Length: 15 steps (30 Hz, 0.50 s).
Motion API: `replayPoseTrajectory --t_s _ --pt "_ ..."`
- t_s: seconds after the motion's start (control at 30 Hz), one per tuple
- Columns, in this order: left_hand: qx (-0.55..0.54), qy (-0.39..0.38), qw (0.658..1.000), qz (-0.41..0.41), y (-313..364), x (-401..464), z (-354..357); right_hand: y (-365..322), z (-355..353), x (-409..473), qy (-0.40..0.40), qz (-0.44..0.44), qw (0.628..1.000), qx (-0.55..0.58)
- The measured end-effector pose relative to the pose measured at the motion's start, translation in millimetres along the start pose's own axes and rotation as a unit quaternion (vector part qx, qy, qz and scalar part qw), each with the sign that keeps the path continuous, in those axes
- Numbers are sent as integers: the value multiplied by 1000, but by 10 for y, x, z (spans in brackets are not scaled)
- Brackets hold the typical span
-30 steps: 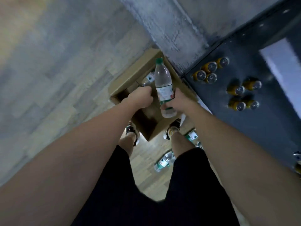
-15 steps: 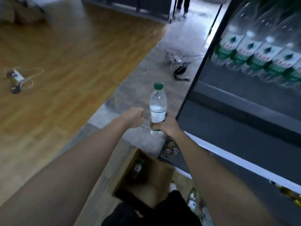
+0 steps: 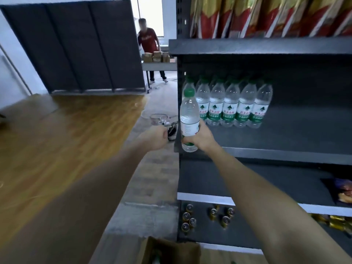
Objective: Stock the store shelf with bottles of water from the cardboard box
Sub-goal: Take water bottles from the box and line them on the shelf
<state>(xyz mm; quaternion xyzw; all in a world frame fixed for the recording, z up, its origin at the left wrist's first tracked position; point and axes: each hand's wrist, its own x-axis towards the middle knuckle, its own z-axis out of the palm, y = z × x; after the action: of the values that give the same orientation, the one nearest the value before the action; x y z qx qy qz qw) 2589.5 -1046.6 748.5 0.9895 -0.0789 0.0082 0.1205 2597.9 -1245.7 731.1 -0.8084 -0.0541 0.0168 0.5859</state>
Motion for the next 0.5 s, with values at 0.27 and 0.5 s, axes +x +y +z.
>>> replayPoseTrajectory --t_s 0.27,0.5 --pt "-17 22 1000 10 479 481 -360 -120 -359 458 51 -15 998 -32" --pt "-58 32 997 -42 532 812 -433 50 -353 932 29 -13 999 -33"
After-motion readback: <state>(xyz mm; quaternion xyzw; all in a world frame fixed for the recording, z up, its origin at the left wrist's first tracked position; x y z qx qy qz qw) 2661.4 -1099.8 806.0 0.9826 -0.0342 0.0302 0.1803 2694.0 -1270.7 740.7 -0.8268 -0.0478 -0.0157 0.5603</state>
